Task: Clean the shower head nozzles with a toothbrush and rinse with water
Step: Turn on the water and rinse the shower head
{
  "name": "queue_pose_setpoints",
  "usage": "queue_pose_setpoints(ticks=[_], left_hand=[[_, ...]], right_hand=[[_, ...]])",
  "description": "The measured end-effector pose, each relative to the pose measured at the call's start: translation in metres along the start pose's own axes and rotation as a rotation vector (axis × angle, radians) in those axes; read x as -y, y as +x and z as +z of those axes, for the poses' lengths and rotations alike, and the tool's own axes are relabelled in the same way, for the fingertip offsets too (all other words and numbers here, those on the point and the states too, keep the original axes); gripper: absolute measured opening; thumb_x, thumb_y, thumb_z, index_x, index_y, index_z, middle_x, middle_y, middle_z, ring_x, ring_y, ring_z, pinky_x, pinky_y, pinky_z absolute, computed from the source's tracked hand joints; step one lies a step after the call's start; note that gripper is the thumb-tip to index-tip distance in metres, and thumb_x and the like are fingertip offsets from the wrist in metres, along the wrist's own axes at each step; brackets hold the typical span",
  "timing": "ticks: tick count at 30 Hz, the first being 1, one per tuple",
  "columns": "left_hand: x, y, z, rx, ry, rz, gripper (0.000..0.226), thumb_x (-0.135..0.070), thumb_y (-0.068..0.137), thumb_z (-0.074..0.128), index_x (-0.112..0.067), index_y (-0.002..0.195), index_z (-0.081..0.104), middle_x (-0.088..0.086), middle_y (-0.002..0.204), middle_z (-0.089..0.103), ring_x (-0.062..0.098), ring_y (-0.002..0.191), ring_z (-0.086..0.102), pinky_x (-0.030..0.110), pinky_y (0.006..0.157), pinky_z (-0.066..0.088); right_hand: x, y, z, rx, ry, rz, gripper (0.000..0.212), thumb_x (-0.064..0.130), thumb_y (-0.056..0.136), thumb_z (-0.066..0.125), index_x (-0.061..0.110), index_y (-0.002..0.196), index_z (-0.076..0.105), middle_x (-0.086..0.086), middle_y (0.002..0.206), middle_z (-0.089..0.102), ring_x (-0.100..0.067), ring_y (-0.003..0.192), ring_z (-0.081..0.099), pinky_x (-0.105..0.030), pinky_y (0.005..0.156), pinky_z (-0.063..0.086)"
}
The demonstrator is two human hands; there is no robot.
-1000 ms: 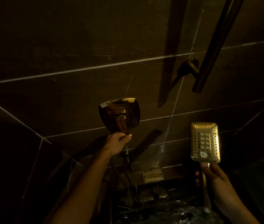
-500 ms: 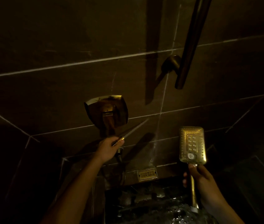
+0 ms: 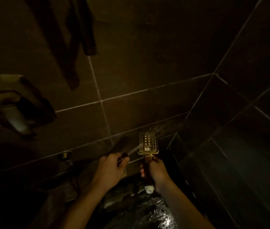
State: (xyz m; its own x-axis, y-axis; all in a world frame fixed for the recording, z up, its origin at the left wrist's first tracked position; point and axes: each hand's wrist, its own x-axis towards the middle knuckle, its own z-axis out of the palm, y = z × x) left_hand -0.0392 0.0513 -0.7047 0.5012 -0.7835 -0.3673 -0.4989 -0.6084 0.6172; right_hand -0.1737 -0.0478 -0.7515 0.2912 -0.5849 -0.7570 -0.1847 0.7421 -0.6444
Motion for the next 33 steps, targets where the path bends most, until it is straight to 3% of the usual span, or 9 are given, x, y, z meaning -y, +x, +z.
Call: queue_pose_setpoints(ticks=[5,11,14,18,22,33], left_hand=[[-0.024,0.038,0.047,-0.027,0.171,-0.023,0.030,-0.050,0.094,0.051,-0.025,0.094,0.066,0.002,0.085,0.067,0.017,0.075,0.067,0.039,0.071,0.060],[-0.065,0.060,0.083,0.017,0.247,0.076,0.030,-0.045,0.097,0.049,-0.022,0.108,0.064,0.005,0.103,0.067,0.018,0.091,0.063,0.030,0.073,0.051],[-0.082,0.068,0.091,-0.009,0.340,0.079,0.029,-0.043,0.098,0.047,-0.020,0.105,0.063,0.005,0.103,0.065,0.017,0.086,0.062,0.031,0.072,0.055],[-0.103,0.078,0.097,0.003,0.388,0.073,0.024,-0.040,0.098,0.048,-0.020,0.100,0.062,0.005,0.102,0.063,0.022,0.093,0.065,0.038,0.081,0.057],[-0.116,0.086,0.102,0.039,0.417,0.085,0.018,-0.035,0.098,0.052,-0.020,0.099,0.061,0.003,0.101,0.063,0.021,0.094,0.064,0.034,0.079,0.055],[-0.127,0.103,0.112,0.103,0.321,0.193,0.025,-0.038,0.098,0.051,-0.017,0.101,0.065,0.004,0.097,0.067,0.018,0.085,0.067,0.032,0.072,0.060]], right_hand=[[0.007,0.035,-0.030,-0.039,0.036,0.012,0.024,0.018,0.103,0.048,0.003,0.109,0.065,-0.007,0.065,0.065,-0.014,0.045,0.060,-0.023,0.042,0.047],[0.015,0.058,-0.058,-0.090,0.043,0.009,0.025,0.009,0.102,0.043,0.002,0.097,0.066,-0.007,0.059,0.060,-0.016,0.047,0.054,-0.026,0.043,0.045],[0.020,0.067,-0.068,-0.121,0.019,0.003,0.026,0.011,0.102,0.044,0.003,0.094,0.067,-0.007,0.059,0.061,-0.015,0.046,0.055,-0.024,0.044,0.046],[0.026,0.079,-0.074,-0.144,0.010,-0.002,0.027,0.012,0.102,0.045,0.002,0.098,0.070,-0.007,0.061,0.065,-0.015,0.045,0.059,-0.024,0.044,0.047],[0.032,0.083,-0.079,-0.127,0.012,-0.018,0.026,0.008,0.100,0.046,0.004,0.092,0.070,-0.013,0.075,0.067,-0.022,0.061,0.062,-0.029,0.055,0.050],[0.039,0.098,-0.084,-0.082,0.033,-0.035,0.024,0.010,0.101,0.046,0.005,0.107,0.068,-0.012,0.094,0.072,-0.022,0.080,0.068,-0.027,0.057,0.053]])
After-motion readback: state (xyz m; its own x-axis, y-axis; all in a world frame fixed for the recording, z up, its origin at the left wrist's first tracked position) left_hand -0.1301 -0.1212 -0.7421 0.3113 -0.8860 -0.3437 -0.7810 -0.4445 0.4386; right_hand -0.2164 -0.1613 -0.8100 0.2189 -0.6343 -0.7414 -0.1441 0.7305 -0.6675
